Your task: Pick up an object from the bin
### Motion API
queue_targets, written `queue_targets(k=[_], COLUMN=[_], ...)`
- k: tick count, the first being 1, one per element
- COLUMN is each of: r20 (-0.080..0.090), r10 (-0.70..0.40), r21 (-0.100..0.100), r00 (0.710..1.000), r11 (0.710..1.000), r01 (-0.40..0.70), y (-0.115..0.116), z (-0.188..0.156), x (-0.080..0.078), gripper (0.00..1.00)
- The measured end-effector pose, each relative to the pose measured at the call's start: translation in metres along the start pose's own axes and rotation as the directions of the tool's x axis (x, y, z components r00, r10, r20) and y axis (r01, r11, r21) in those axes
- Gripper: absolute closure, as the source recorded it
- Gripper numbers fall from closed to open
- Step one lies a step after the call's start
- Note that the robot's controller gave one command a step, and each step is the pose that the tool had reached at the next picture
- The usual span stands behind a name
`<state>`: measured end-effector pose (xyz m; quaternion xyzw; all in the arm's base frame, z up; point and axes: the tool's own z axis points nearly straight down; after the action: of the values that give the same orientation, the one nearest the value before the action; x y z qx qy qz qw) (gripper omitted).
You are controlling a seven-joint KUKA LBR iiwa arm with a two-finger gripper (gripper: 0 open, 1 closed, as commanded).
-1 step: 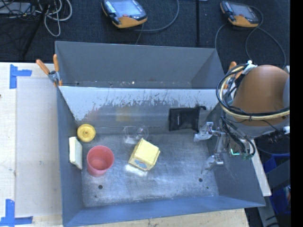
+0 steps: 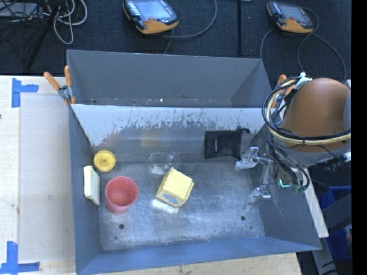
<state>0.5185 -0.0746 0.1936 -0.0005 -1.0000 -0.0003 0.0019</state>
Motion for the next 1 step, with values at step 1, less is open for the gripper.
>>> queue_targets(k=[1], r20=[0.003], r10=[-0.002], r21=[0.0], r00=[1.0], r11=[1.0], r01=[0.002], y=[0.0002], z=[-0.001], x=[-0.0008], gripper=[0.0])
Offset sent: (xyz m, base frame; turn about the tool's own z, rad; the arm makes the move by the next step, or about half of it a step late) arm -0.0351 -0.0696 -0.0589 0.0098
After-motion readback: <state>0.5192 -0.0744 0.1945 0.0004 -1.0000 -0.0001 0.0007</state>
